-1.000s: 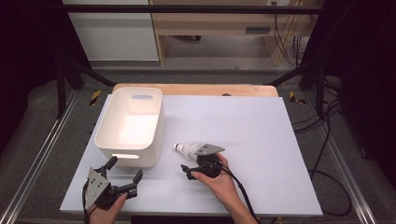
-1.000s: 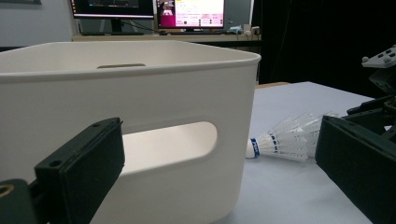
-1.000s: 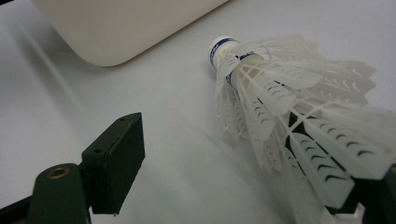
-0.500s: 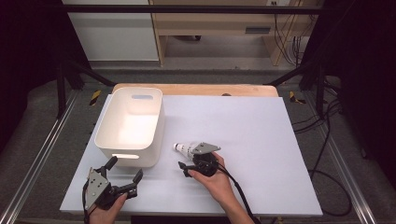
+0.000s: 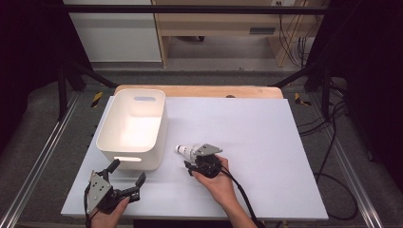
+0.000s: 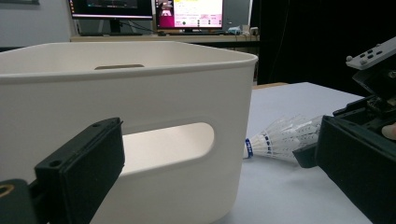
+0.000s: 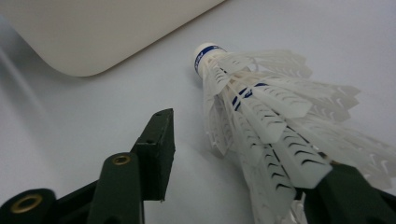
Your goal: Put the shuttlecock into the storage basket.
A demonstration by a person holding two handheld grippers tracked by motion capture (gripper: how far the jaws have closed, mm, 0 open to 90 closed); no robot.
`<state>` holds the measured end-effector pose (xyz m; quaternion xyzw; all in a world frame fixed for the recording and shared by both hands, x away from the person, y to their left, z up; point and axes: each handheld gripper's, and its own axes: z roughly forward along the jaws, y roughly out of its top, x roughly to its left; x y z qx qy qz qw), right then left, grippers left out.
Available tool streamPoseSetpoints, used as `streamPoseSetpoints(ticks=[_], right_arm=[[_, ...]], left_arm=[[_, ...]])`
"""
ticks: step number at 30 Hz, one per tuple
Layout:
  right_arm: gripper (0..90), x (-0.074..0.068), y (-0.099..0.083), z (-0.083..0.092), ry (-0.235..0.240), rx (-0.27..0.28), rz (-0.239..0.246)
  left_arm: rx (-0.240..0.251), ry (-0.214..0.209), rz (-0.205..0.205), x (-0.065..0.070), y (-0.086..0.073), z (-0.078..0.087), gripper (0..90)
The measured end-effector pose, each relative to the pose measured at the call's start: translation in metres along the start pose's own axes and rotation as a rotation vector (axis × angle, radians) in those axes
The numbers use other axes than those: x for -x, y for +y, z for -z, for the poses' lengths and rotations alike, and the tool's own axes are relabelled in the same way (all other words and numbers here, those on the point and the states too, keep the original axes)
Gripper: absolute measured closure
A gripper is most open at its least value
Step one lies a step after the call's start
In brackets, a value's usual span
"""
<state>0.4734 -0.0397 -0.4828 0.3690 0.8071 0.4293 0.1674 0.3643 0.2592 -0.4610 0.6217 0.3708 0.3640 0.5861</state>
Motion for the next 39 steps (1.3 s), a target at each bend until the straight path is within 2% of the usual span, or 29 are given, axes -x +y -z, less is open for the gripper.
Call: streamPoseSetpoints(ticks=[15,24,33,39], right_arm=[[73.2,0.001,0.001,-0.003,-0.034,0.005,0.003],[85.8,0.002,0.000,-0.003,-0.024,0.015,0.000],[88.9,0.006,0.002,0.000,0.023,0.014,-0.009],[89.1,0.007,0.006,0.009,0.043,0.028,-0.003]], left_arm=[[0.001,-0.001,0.001,0.000,0.000,0.000,1.5],[0.003,-0.001,0.003,0.000,0.000,0.000,1.5],[0.003,0.001,0.002,-0.001,0.000,0.000,1.5],[0.004,0.002,0.003,-0.001,0.000,0.001,1.5]])
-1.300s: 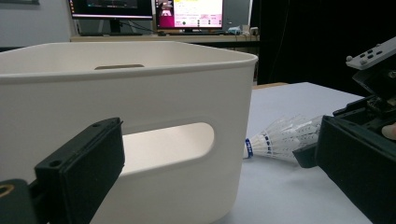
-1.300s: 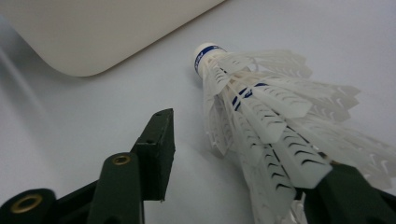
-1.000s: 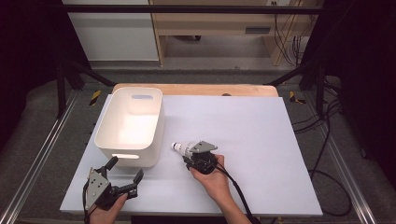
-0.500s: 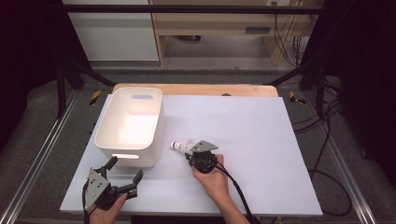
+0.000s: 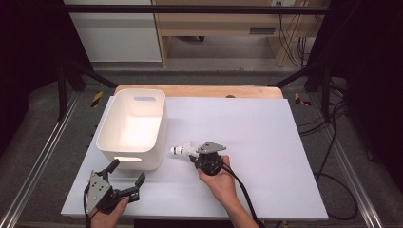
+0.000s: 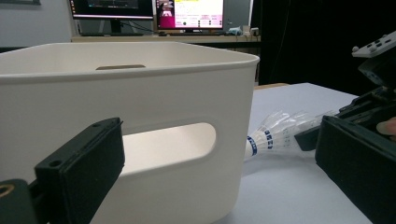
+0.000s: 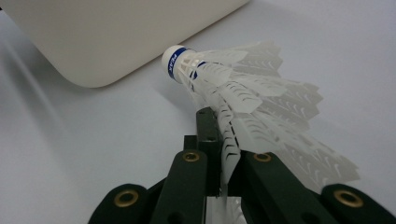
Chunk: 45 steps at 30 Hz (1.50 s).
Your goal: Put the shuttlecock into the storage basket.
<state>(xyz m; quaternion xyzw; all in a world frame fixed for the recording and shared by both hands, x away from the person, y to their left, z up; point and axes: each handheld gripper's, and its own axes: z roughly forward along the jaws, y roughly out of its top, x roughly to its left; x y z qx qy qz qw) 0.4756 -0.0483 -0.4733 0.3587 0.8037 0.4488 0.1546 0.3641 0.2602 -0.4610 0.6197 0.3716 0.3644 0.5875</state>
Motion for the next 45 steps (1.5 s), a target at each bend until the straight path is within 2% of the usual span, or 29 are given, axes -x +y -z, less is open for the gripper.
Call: streamPoseSetpoints(ticks=[7,12,24,35,45], right_arm=[[89.1,0.001,0.014,0.020,0.019,0.029,0.019],[89.1,0.004,0.026,0.035,0.013,0.039,0.033],[89.1,0.013,0.064,0.062,0.013,0.082,0.055],[89.2,0.012,0.101,0.063,0.023,0.088,0.096],[89.2,0.015,0.127,0.058,0.053,0.093,0.092]], left_arm=[[0.000,-0.001,0.000,0.000,0.000,0.000,1.5],[-0.003,-0.001,-0.002,0.000,0.000,-0.001,1.5],[0.003,-0.005,-0.008,0.001,0.000,0.000,1.4],[0.004,0.013,-0.029,-0.001,0.000,0.000,1.3],[0.006,0.023,-0.025,-0.004,0.000,0.000,1.3]])
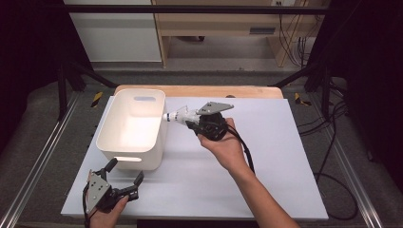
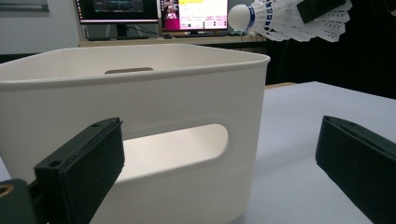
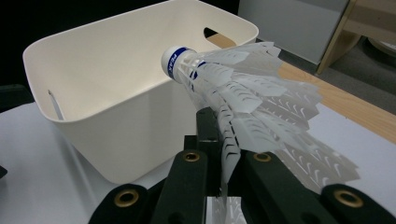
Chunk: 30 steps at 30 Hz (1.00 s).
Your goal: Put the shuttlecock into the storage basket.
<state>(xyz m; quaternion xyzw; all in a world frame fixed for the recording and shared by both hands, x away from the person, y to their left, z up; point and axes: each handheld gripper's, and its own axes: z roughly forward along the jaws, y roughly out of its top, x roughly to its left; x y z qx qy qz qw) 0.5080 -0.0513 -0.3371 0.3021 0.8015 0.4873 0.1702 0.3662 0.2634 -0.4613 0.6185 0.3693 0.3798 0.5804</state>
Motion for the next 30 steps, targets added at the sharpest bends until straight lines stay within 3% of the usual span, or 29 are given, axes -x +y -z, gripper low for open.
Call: streamPoseSetpoints(ticks=[16,30], right_arm=[[89.2,-0.012,0.034,-0.025,0.039,-0.012,0.048],[89.2,-0.024,0.049,-0.045,0.057,-0.031,0.080]], left_arm=[[-0.001,-0.003,-0.005,0.000,0.000,0.000,1.4],[-0.003,0.002,-0.011,0.000,0.000,0.000,1.4]])
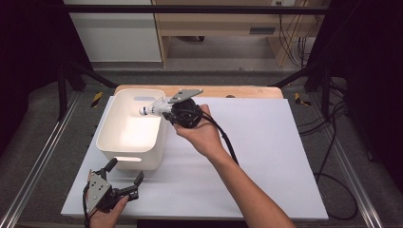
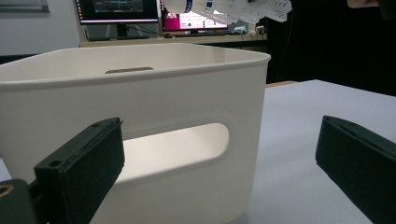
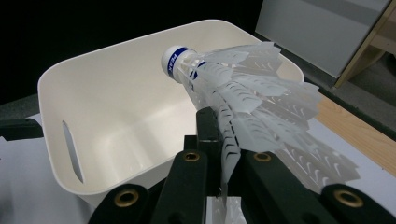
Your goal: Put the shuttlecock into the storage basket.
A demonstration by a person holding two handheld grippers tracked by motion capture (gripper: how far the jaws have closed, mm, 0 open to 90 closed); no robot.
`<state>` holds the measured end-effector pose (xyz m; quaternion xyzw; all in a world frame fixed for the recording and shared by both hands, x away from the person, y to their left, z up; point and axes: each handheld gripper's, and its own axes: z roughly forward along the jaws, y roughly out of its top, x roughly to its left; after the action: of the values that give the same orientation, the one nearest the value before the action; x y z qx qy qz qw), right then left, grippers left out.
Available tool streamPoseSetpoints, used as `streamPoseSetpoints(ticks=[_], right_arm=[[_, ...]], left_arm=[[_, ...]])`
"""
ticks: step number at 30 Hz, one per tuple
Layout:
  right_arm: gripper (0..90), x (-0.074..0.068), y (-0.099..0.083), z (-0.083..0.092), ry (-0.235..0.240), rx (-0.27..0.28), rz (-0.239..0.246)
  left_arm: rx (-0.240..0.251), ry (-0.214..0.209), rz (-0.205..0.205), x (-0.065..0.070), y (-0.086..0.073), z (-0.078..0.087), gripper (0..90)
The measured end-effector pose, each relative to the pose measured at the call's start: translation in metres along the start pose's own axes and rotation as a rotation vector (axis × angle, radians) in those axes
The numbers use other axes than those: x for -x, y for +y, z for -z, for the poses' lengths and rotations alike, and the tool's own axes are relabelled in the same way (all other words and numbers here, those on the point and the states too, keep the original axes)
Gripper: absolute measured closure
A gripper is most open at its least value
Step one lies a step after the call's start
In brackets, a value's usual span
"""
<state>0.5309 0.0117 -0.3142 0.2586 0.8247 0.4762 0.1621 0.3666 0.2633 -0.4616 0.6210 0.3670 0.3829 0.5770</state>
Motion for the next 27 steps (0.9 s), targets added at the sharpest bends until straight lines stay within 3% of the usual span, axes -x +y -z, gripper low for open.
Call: streamPoseSetpoints(ticks=[27], right_arm=[[89.2,-0.003,0.013,-0.027,0.018,-0.020,0.008]], left_arm=[[0.001,-0.002,0.003,0.000,0.000,0.000,1.4]])
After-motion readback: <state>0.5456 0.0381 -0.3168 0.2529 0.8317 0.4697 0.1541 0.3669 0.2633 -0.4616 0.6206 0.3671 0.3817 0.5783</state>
